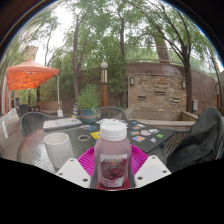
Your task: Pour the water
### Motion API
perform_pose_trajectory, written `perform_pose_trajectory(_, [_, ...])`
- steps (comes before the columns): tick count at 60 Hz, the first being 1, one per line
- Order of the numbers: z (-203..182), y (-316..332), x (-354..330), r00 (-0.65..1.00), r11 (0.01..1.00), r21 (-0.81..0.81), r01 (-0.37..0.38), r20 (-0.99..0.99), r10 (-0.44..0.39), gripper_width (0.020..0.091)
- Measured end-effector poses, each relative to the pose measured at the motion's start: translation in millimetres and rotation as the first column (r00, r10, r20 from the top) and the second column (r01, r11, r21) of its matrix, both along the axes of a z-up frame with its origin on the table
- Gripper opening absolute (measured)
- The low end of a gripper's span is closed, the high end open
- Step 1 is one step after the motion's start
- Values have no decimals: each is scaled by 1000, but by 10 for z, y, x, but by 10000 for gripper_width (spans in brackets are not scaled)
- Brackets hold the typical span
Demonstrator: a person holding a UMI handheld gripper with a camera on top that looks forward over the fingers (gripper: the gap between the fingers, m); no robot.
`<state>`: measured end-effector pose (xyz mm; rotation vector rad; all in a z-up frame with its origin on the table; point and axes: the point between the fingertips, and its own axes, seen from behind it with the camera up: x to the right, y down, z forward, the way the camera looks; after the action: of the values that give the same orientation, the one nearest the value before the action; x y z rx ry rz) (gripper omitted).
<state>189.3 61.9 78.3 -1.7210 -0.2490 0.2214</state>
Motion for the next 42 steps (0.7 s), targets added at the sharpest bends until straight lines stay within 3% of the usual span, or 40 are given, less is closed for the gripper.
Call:
perform_pose_trajectory(6, [13,4,-8,1000,1000,-12,-9,4,9,442])
perform_pose_trajectory(13, [-25,19,-38,1000,999,-45,-17,22,18,561])
perform_pose_trajectory(15, [-101,-13,-28,999,995,-99,-18,25,20,615])
perform_pose_trajectory(20, [-385,-175,53,1000,970,-242,12,24,-6,861])
perform_pose_trajectory(23, [-369,-267,119,999,965,-259,41,22,-37,832])
perform_pose_trajectory(42, [-37,-1405,-56,973,907,-358,223,130,-188,836])
